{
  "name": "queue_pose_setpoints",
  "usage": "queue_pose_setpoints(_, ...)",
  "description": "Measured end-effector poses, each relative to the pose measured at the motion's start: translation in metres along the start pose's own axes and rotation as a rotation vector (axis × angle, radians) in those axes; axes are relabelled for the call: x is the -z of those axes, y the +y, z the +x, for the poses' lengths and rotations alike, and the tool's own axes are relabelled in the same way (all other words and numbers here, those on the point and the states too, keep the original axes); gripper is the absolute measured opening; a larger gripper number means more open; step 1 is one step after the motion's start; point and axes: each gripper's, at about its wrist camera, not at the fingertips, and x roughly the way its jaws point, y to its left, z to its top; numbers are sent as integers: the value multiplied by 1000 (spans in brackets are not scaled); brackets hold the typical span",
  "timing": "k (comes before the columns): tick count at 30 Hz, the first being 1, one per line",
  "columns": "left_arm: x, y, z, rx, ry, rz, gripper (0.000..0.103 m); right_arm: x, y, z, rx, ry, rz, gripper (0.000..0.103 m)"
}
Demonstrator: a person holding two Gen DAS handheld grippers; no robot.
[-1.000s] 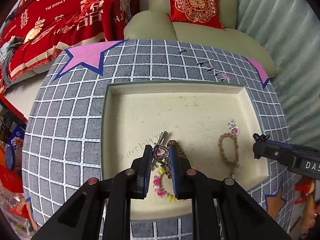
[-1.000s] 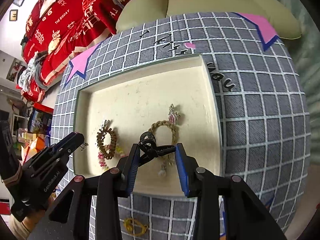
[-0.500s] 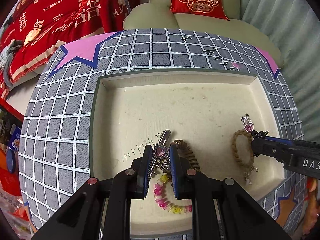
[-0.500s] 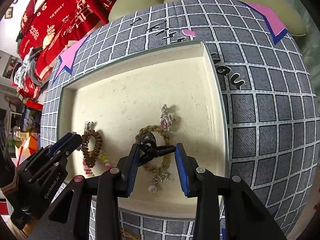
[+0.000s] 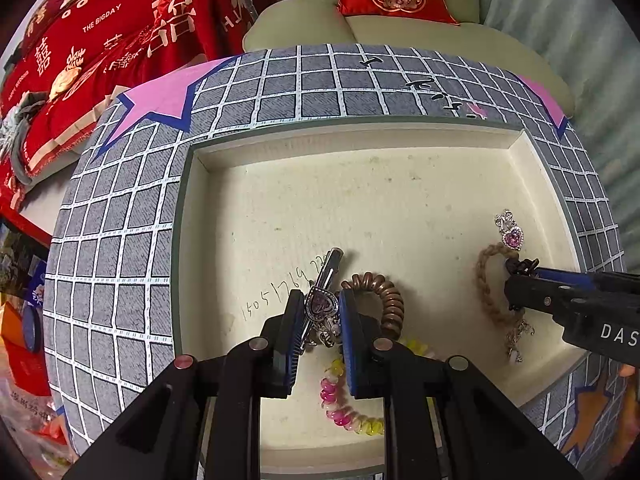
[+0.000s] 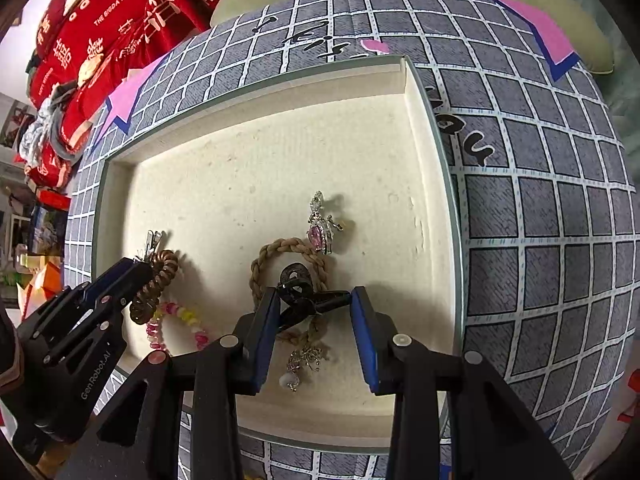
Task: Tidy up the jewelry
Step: 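Carry the heart pendant and claw clip over the tray, then open both grippers to drop the pendant and claw clip into the tray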
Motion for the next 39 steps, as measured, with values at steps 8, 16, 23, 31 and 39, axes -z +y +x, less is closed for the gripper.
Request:
queue_pose_setpoints(8, 2, -2, -4, -22, 12, 15, 27, 0, 0, 0, -22, 14, 7, 63)
queue_pose_setpoints(16, 3, -2, -10, -15, 14, 14, 28, 0, -6, -18, -70, -18, 42, 75)
queue_pose_setpoints(23, 2, -2, -14, -10, 14, 10, 28, -1, -11, -35, -125, -54, 96, 78)
queue_pose_setpoints(31, 1, 1, -34, -27, -52, -12, 103, -2, -18, -51, -184, -84, 163, 81)
queue_pose_setpoints(39, 8, 4, -60, -33, -86, 13, 103, 8, -17, -71, -236, -137, 188, 103)
